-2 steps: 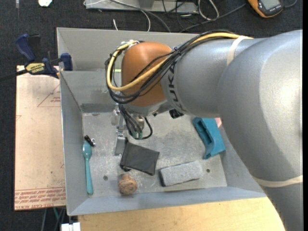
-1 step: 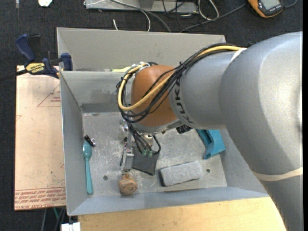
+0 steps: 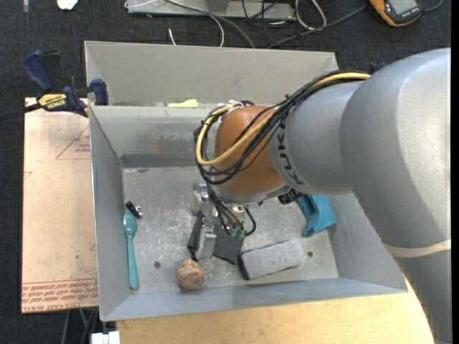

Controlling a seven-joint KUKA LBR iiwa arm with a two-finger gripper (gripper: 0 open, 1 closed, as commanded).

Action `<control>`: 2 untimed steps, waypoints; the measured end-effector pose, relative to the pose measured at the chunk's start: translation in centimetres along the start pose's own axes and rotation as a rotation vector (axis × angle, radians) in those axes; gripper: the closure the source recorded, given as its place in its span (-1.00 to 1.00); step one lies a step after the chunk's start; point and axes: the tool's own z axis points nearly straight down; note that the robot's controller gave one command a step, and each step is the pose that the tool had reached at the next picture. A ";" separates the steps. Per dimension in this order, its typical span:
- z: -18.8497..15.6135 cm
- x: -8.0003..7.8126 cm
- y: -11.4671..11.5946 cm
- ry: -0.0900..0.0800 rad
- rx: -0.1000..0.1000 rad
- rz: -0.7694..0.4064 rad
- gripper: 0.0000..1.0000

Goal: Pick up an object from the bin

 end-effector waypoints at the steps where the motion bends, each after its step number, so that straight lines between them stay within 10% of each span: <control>1: -0.1 0.4 0.1 -0.002 -0.003 -0.057 1.00; 2: -0.1 0.4 0.1 -0.001 -0.003 -0.057 1.00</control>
Offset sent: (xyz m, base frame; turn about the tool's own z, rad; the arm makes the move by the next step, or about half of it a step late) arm 0.0000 0.0000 0.0000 0.0000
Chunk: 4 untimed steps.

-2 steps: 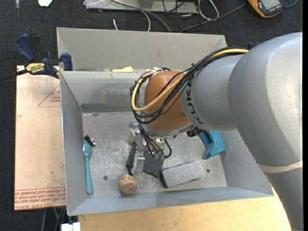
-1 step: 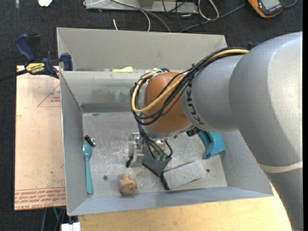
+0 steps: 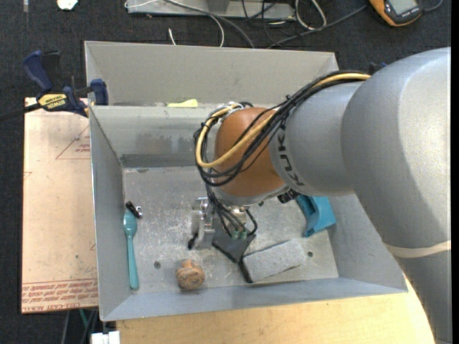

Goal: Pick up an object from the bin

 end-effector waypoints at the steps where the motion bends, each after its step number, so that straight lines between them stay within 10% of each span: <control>1: -1.9 0.0 0.2 0.011 0.003 -0.026 1.00; 2: -2.0 -4.4 -2.0 -0.005 -0.001 -0.125 1.00; 4: -15.4 -3.6 -3.1 0.010 0.001 -0.127 1.00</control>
Offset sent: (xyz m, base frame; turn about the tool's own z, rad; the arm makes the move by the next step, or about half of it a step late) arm 0.0533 -0.0307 -0.0003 -0.1512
